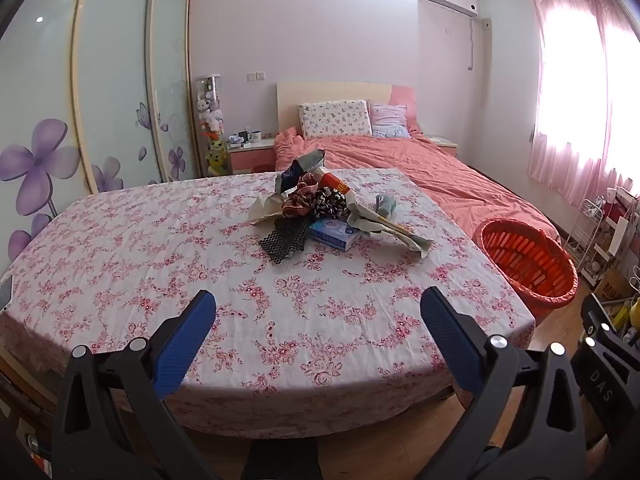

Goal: Collect trash

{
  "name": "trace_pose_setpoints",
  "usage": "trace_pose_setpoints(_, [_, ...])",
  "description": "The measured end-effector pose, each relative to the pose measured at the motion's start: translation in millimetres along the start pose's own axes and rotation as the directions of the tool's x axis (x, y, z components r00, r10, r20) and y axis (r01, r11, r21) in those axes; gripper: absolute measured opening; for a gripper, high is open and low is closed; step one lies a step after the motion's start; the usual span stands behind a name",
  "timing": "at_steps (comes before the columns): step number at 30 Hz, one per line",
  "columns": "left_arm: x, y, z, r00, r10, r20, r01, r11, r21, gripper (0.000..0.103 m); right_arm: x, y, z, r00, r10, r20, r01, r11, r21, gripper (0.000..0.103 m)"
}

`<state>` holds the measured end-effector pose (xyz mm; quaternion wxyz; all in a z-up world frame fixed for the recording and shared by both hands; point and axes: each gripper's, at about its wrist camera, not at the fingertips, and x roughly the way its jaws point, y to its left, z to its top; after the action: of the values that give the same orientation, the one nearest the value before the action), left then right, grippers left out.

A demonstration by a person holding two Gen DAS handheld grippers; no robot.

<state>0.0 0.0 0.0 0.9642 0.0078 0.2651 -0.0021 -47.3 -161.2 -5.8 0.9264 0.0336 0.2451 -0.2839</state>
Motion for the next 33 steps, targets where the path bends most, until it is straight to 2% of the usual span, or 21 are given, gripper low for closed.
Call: trace_pose_setpoints(33, [0.3,0.2,0.0,1.0,-0.003,-0.008,0.003,1.0,-0.004,0.101,-0.9,-0.4,1.5,1.0,-0.002,0.009,0.002,1.0,-0.001,0.099])
